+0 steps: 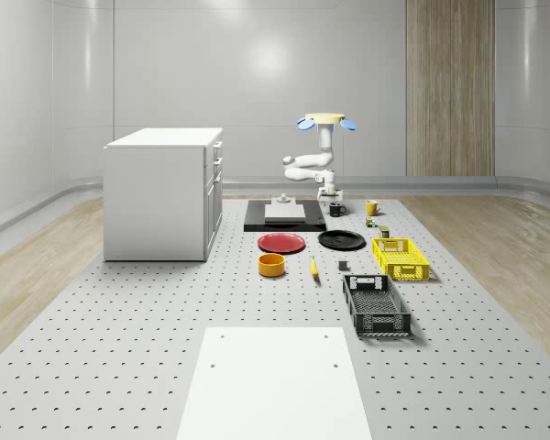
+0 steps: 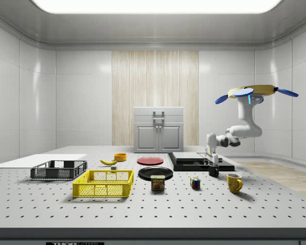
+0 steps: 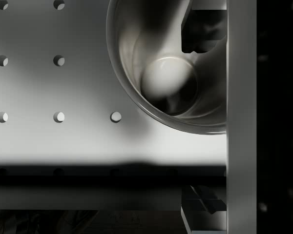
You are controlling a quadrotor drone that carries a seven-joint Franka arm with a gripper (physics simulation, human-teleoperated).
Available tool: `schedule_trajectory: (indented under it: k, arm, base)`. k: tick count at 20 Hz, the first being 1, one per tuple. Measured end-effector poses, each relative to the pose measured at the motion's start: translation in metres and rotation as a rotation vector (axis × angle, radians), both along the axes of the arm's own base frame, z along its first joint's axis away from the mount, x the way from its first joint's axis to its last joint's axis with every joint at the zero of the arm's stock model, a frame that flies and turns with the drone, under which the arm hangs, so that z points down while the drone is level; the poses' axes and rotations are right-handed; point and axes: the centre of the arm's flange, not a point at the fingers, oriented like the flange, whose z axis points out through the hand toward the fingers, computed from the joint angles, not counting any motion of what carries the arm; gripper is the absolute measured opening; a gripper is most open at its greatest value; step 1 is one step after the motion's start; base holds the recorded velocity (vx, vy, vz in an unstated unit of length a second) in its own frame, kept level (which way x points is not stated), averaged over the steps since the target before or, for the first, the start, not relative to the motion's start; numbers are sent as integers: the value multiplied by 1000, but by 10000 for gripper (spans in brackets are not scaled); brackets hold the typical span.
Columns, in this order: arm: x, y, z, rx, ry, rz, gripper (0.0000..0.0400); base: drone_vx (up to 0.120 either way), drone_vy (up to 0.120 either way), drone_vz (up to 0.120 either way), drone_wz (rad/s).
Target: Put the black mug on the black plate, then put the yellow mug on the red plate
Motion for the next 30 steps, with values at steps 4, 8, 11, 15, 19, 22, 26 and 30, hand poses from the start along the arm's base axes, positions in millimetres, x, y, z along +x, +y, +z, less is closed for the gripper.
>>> schedule_trajectory:
  k: [4,8,11,15,19,22,26,30]
  arm:
    - [0,1,0,0,0,0,217]
    - [0,1,0,0,0,0,149]
    - [0,1,0,0,0,0,129]
    - [0,1,0,0,0,0,117]
    - [0,1,-3,0,0,0,113]
    - [0,1,-12,0,0,0,111]
    - [0,1,-28,0,0,0,110]
    - [0,1,-37,0,0,0,110]
  base:
    - [0,0,0,0]
    - [0,0,0,0]
    - [0,0,0,0]
    - [0,0,0,0]
    - [0,0,0,0]
    - [0,0,0,0]
    - [0,0,70,0]
    - [0,0,120,0]
